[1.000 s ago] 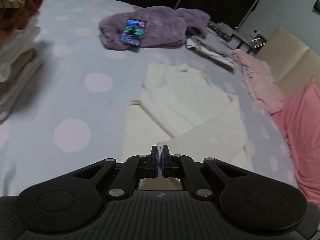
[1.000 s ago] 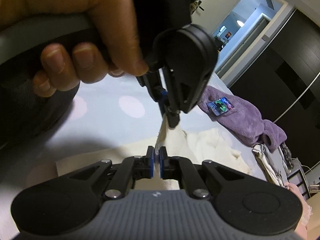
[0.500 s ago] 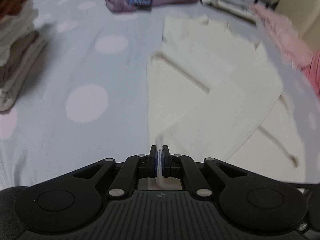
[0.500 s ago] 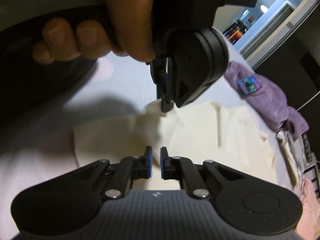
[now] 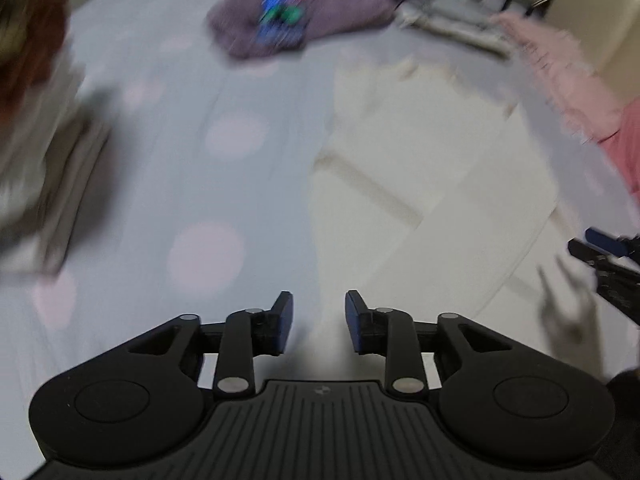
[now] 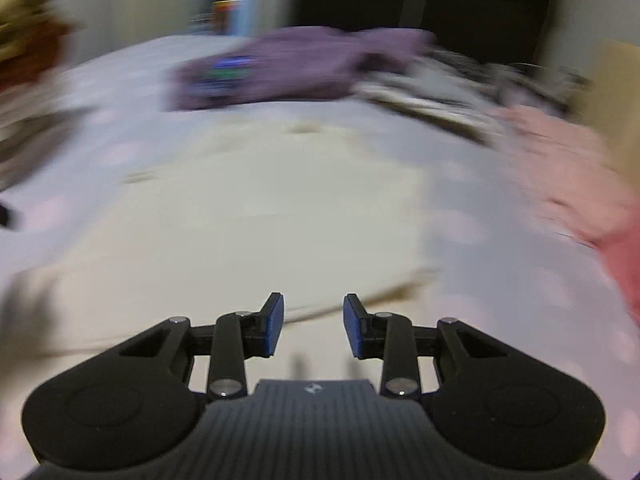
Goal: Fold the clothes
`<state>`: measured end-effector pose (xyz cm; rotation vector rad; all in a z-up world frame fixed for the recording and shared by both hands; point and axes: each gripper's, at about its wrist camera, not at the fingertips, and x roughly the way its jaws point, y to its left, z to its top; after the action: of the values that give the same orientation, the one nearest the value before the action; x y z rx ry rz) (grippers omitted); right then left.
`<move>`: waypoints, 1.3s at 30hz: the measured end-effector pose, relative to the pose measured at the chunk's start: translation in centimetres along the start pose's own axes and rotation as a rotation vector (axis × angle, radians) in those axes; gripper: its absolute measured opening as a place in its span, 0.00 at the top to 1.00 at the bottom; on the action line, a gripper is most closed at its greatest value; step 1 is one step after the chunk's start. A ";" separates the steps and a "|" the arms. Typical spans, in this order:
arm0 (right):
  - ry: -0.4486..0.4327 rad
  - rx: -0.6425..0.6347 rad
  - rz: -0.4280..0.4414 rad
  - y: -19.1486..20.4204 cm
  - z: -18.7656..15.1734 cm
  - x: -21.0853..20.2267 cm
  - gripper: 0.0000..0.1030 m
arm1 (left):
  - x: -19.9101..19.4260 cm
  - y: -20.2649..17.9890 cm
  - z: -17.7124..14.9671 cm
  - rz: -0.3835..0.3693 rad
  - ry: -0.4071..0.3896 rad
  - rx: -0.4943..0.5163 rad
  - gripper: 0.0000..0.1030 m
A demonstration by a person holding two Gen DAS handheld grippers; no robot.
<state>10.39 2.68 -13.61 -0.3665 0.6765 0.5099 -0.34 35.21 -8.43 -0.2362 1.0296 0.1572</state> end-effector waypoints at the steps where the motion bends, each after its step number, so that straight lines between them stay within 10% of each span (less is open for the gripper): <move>1: -0.004 0.020 -0.034 -1.1 -0.1 0.9 0.65 | 0.2 -0.9 1.1 -0.023 -0.026 0.026 0.57; 10: -0.037 0.260 -0.038 -8.9 -1.7 6.2 0.66 | 9.4 -11.7 11.4 -0.194 -0.028 0.238 0.53; 19: -0.044 0.485 0.259 -16.2 -2.9 11.4 0.73 | 18.8 -17.3 16.9 -0.322 0.064 0.210 0.53; 26: -0.031 0.535 0.370 -16.3 -3.1 13.5 0.73 | 22.7 -19.4 19.6 -0.383 0.059 0.129 0.53; 32: -0.026 0.534 0.393 -16.1 -3.2 14.0 0.93 | 25.2 -22.0 21.2 -0.380 0.057 0.131 0.53; 34: -0.035 0.557 0.398 -16.4 -3.3 13.9 0.94 | 26.2 -22.8 21.3 -0.395 0.104 0.130 0.62; 35: -0.038 0.567 0.400 -16.6 -3.3 13.8 0.94 | 26.8 -23.1 21.3 -0.393 0.140 0.125 0.95; 39: -0.064 0.572 0.363 -17.0 -3.2 13.1 0.95 | 25.3 -21.7 20.7 -0.490 -0.001 0.026 0.97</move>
<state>27.02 -8.43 -22.06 0.3156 0.7976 0.6405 34.79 20.32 -17.41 -0.4562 0.9442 -0.2997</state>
